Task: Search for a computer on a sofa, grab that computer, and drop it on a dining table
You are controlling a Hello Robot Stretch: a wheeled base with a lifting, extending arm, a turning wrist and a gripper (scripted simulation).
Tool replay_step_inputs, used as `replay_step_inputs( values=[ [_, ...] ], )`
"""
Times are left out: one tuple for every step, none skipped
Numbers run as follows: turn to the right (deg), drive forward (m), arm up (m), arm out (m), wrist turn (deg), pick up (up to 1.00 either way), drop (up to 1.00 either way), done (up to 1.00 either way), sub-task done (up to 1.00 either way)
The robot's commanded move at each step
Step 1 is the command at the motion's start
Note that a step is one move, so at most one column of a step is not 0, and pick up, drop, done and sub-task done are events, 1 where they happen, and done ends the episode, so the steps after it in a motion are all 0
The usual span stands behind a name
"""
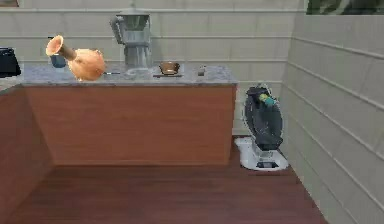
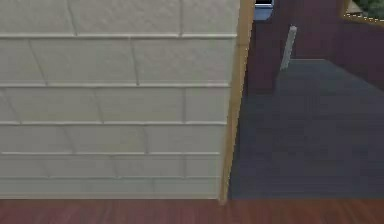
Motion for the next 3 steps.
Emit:
replay_step_inputs(
  values=[
    [45.0,0.0,0.0,0.0,0.0,0.0,0.0,0.0,0.0],
    [45.0,0.0,0.0,0.0,0.0,0.0,0.0,0.0,0.0],
    [45.0,0.0,0.0,0.0,0.0,0.0,0.0,0.0,0.0]
  ],
)
